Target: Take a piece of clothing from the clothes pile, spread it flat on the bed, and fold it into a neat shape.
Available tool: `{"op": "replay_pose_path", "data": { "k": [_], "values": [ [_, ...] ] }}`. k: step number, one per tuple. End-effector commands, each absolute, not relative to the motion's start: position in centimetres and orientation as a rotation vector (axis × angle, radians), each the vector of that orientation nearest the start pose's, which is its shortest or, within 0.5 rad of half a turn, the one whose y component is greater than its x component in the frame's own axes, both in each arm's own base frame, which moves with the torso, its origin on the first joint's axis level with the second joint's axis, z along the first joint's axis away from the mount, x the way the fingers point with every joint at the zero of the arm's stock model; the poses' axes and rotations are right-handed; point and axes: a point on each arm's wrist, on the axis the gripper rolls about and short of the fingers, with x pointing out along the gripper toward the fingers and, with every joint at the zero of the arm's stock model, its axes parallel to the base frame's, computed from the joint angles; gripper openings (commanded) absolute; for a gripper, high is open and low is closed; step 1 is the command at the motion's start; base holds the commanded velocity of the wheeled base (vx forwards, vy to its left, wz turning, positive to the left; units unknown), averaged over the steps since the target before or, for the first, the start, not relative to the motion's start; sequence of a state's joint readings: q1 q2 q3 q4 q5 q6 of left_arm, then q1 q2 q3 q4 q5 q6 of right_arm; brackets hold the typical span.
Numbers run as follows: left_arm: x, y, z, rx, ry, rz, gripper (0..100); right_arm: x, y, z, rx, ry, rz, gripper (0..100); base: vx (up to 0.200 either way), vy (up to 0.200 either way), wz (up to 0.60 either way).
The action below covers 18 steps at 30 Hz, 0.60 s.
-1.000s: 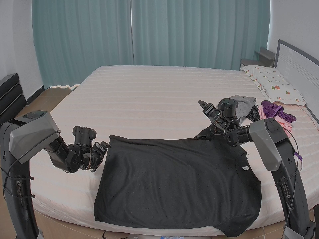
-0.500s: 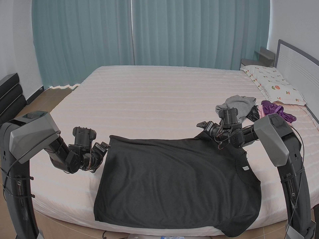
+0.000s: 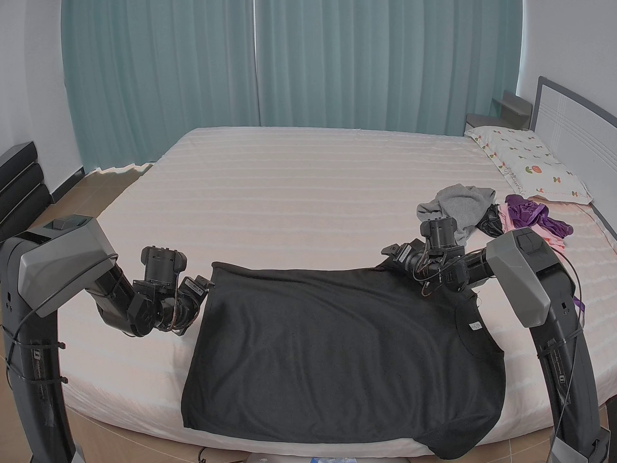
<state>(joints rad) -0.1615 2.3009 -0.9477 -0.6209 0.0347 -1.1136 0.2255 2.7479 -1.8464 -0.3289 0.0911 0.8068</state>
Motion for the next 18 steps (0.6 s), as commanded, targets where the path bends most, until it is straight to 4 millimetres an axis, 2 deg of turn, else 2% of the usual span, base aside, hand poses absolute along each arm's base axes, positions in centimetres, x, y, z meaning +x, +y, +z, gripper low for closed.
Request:
{"op": "replay_pose_path", "data": {
  "k": [1, 5, 8, 13, 18],
  "values": [
    [38.3, -6.2, 0.0, -0.990, 0.714, 0.296, 100, 51.5, 11.9, -3.5, 0.734, 0.696, 0.040, 100, 0.000, 0.000, 0.00],
    [38.3, -6.2, 0.0, -0.989, 0.713, 0.297, 100, 51.1, 12.4, -4.5, 0.704, 0.741, 0.004, 100, 0.000, 0.000, 0.00],
    [38.3, -6.2, 0.0, -0.989, 0.713, 0.297, 100, 51.4, 13.4, -5.2, 0.698, 0.713, 0.009, 100, 0.000, 0.000, 0.00],
    [38.3, -6.3, 0.0, -0.988, 0.713, 0.297, 100, 53.1, 14.6, -4.2, 0.755, 0.532, 0.017, 100, 0.000, 0.000, 0.00],
    [38.3, -6.3, 0.0, -0.988, 0.713, 0.297, 100, 53.9, 14.9, -1.5, 0.782, 0.283, 0.139, 100, 0.000, 0.000, 0.00]
  ]
}}
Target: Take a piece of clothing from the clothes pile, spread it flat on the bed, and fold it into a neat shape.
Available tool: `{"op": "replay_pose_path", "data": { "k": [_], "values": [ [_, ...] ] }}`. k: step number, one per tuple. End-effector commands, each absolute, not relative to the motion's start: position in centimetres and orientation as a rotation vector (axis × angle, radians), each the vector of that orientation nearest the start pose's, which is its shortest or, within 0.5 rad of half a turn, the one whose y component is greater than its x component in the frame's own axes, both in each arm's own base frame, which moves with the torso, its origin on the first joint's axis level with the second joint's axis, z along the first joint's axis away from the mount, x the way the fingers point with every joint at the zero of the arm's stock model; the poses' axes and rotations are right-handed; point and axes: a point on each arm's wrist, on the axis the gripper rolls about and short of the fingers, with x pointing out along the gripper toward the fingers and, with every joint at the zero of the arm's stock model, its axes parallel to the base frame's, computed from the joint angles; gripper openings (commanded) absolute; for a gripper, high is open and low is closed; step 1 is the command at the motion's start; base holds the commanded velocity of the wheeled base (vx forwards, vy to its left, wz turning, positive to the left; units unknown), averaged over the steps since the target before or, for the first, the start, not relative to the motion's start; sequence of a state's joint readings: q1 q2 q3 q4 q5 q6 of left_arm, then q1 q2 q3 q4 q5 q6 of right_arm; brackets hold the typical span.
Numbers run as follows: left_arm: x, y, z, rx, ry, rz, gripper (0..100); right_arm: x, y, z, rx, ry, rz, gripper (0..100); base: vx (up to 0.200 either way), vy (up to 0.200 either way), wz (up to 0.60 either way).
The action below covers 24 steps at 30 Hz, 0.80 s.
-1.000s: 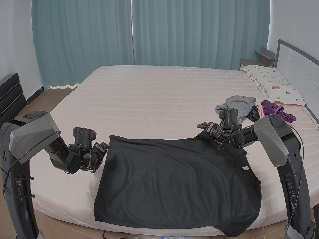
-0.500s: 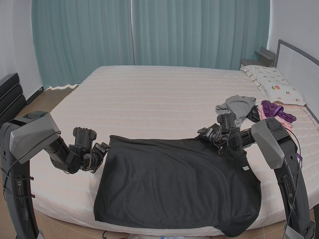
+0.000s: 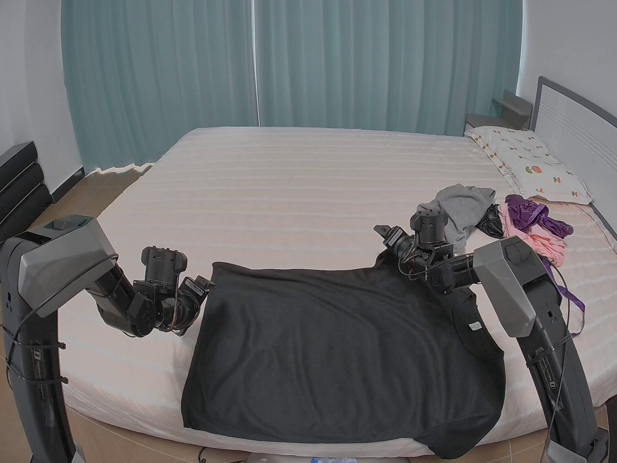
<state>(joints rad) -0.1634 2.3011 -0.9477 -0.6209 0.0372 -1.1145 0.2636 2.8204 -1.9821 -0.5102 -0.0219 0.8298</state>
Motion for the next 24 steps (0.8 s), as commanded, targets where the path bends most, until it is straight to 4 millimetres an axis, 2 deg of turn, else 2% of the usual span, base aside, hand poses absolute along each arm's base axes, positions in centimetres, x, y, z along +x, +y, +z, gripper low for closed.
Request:
{"op": "replay_pose_path", "data": {
  "k": [1, 2, 3, 10, 13, 15, 16, 17, 19, 24],
  "values": [
    [38.3, -6.3, 0.0, -0.988, 0.713, 0.297, 100, 54.0, 14.9, -1.3, 0.779, 0.276, 0.146, 100, 0.000, 0.000, 0.00],
    [38.3, -6.3, 0.0, -0.988, 0.713, 0.297, 100, 54.0, 14.9, -1.3, 0.779, 0.276, 0.146, 100, 0.000, 0.000, 0.00],
    [38.3, -6.3, 0.0, -0.988, 0.713, 0.297, 100, 54.2, 14.4, 0.4, 0.760, 0.232, 0.164, 100, 0.000, 0.000, 0.00],
    [38.5, -6.2, 0.3, -0.991, 0.701, 0.293, 100, 54.8, 11.8, 1.5, 0.651, 0.172, 0.120, 100, 0.000, 0.000, 0.00],
    [38.7, -6.3, 0.9, -0.995, 0.685, 0.280, 100, 54.9, 10.1, 3.4, 0.652, 0.159, 0.079, 100, 0.000, 0.000, 0.00],
    [39.0, -6.4, 1.4, -0.990, 0.668, 0.265, 100, 54.3, 8.6, 3.6, 0.646, 0.211, 0.045, 100, 0.000, 0.000, 0.00],
    [39.0, -6.4, 1.4, -0.990, 0.668, 0.265, 100, 54.3, 8.6, 3.6, 0.646, 0.211, 0.045, 100, 0.000, 0.000, 0.00],
    [39.7, -6.5, 2.0, -0.951, 0.649, 0.237, 100, 53.5, 6.9, 4.0, 0.647, 0.273, 0.027, 100, 0.000, 0.000, 0.00],
    [40.3, -6.5, 2.6, -0.917, 0.626, 0.210, 100, 52.8, 5.7, 3.9, 0.652, 0.318, 0.024, 100, 0.000, 0.000, 0.00],
    [41.6, -6.7, 3.6, -0.857, 0.597, 0.169, 100, 51.8, 3.7, 3.0, 0.654, 0.373, -0.013, 100, 0.000, 0.000, 0.00]
  ]
}}
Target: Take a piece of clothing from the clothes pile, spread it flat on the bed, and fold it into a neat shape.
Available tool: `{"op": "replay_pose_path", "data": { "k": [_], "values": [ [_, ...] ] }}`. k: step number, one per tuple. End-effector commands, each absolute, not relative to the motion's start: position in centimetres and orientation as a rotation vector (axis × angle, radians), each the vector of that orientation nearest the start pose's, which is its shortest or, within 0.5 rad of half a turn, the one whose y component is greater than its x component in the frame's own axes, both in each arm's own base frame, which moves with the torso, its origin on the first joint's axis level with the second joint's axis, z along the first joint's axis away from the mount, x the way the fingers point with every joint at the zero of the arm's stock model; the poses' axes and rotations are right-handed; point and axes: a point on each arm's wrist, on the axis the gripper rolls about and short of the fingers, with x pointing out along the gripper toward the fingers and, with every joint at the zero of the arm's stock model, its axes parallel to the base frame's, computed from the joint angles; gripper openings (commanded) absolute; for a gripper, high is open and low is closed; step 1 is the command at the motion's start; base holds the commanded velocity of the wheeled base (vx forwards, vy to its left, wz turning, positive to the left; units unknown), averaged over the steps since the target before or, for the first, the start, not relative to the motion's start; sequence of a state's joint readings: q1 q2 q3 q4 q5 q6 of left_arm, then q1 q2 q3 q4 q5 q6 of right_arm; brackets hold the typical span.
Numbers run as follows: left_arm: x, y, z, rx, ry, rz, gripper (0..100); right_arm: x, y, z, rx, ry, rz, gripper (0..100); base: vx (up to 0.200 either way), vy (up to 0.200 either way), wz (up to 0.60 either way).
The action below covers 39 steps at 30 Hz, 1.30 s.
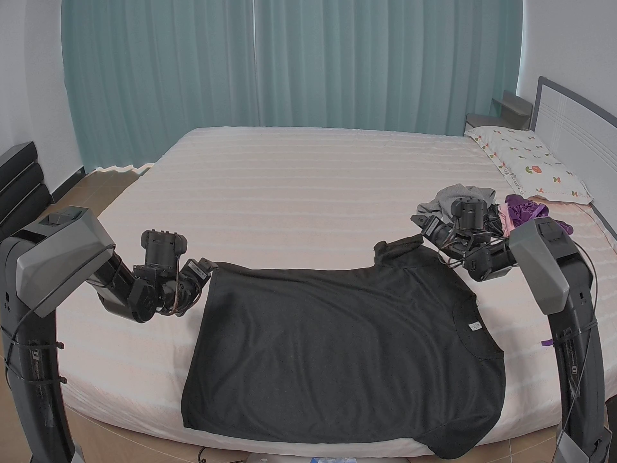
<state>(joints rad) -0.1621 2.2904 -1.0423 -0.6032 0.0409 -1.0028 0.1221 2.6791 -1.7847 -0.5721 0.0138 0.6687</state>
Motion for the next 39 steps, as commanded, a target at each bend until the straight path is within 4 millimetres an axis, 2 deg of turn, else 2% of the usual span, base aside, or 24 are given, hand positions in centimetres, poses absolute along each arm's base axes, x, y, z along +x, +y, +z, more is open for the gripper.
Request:
{"op": "replay_pose_path", "data": {
  "k": [1, 4, 5, 6, 8, 14, 26, 28, 30, 31, 37, 39],
  "values": [
    [42.5, -6.8, 3.8, -0.833, 0.593, 0.160, 100, 51.6, 3.3, 2.6, 0.655, 0.387, -0.025, 100, 0.000, 0.000, 0.00],
    [44.0, -7.1, 3.1, -0.816, 0.602, 0.160, 100, 51.3, 3.0, 2.0, 0.653, 0.408, -0.033, 100, 0.000, 0.000, 0.00],
    [45.1, -7.1, 2.8, -0.815, 0.598, 0.160, 100, 51.1, 2.9, 1.6, 0.653, 0.422, -0.038, 100, 0.000, 0.000, 0.00],
    [45.2, -7.1, 2.8, -0.815, 0.598, 0.160, 100, 51.1, 2.9, 1.6, 0.654, 0.422, -0.036, 100, 0.000, 0.000, 0.00],
    [46.8, -7.3, 1.8, -0.796, 0.614, 0.163, 100, 50.9, 2.6, 1.2, 0.661, 0.444, -0.032, 100, 0.000, 0.000, 0.00],
    [48.9, -7.6, -1.0, -0.768, 0.629, 0.165, 100, 50.8, 2.6, 0.2, 0.654, 0.470, -0.031, 100, 0.000, 0.000, 0.00],
    [50.8, -7.9, -2.7, -0.759, 0.570, 0.198, 100, 50.8, 2.4, -0.9, 0.654, 0.490, -0.040, 100, 0.000, 0.000, 0.00],
    [51.0, -8.0, -4.2, -0.753, 0.589, 0.208, 100, 50.8, 2.4, -1.2, 0.652, 0.492, -0.040, 100, 0.000, 0.000, 0.00],
    [51.1, -8.0, -4.6, -0.752, 0.591, 0.211, 100, 50.8, 2.4, -1.4, 0.648, 0.500, -0.038, 100, 0.000, 0.000, 0.00],
    [51.1, -8.0, -4.5, -0.753, 0.586, 0.210, 0, 50.8, 2.5, -1.9, 0.638, 0.510, -0.031, 100, 0.000, 0.000, 0.00],
    [51.0, -7.9, -4.4, -0.754, 0.580, 0.226, 0, 51.4, 2.4, -4.3, 0.596, 0.532, -0.018, 100, 0.000, 0.000, 0.00],
    [51.0, -7.9, -4.4, -0.749, 0.574, 0.240, 0, 51.8, 2.2, -4.4, 0.595, 0.519, -0.020, 100, 0.000, 0.000, 0.00]
  ]
}}
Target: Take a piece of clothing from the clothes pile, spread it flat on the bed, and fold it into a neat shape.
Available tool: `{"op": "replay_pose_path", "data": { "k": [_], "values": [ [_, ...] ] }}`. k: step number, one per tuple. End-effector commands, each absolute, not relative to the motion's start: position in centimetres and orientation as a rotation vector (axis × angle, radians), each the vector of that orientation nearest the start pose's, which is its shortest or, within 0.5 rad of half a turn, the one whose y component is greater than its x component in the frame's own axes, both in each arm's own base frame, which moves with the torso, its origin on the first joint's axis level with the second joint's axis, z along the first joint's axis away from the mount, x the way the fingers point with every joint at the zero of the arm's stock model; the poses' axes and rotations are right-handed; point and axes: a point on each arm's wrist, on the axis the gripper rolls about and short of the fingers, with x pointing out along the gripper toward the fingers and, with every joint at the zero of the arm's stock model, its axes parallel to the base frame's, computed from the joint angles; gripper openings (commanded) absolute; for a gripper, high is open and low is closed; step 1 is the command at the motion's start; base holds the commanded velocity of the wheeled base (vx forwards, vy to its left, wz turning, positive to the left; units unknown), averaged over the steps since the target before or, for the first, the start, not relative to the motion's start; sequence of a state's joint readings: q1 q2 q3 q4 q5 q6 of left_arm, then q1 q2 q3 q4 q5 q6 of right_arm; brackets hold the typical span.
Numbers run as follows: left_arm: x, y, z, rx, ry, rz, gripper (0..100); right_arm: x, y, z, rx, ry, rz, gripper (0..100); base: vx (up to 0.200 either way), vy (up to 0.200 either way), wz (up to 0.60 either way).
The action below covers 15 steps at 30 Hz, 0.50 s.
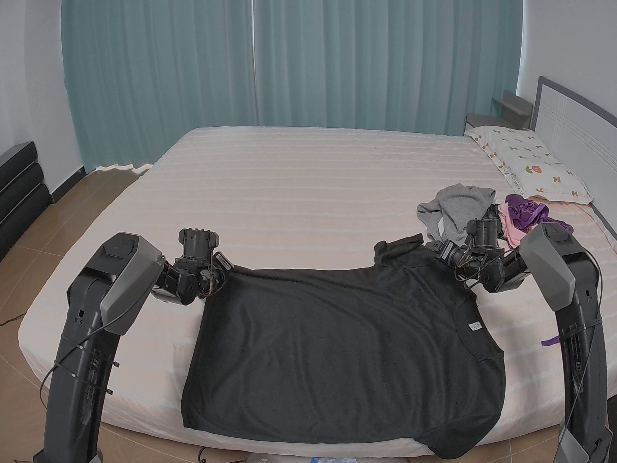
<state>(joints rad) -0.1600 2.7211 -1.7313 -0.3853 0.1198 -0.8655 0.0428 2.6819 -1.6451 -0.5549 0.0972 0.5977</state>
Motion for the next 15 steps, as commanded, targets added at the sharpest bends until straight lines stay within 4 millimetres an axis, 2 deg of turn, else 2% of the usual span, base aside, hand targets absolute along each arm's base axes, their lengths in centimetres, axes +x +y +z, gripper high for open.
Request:
{"op": "replay_pose_path", "data": {
  "k": [1, 4, 5, 10, 15],
  "values": [
    [51.0, -7.9, -4.4, -0.748, 0.572, 0.243, 0, 51.9, 2.1, -4.5, 0.596, 0.515, -0.020, 100, 0.000, 0.000, 0.00],
    [51.0, -7.9, -4.3, -0.748, 0.564, 0.250, 0, 52.1, 2.0, -4.9, 0.592, 0.531, -0.021, 100, 0.000, 0.000, 0.00],
    [51.0, -7.9, -4.3, -0.747, 0.563, 0.249, 0, 52.1, 2.0, -4.9, 0.591, 0.534, -0.021, 0, 0.000, 0.000, 0.00],
    [51.0, -8.0, -3.8, -0.743, 0.549, 0.260, 0, 52.5, 1.9, -5.6, 0.579, 0.535, -0.023, 0, 0.000, 0.000, 0.00],
    [51.3, -7.8, -3.2, -0.741, 0.518, 0.275, 0, 53.3, 0.9, -4.1, 0.588, 0.461, -0.033, 0, 0.000, 0.000, 0.00]
  ]
}}
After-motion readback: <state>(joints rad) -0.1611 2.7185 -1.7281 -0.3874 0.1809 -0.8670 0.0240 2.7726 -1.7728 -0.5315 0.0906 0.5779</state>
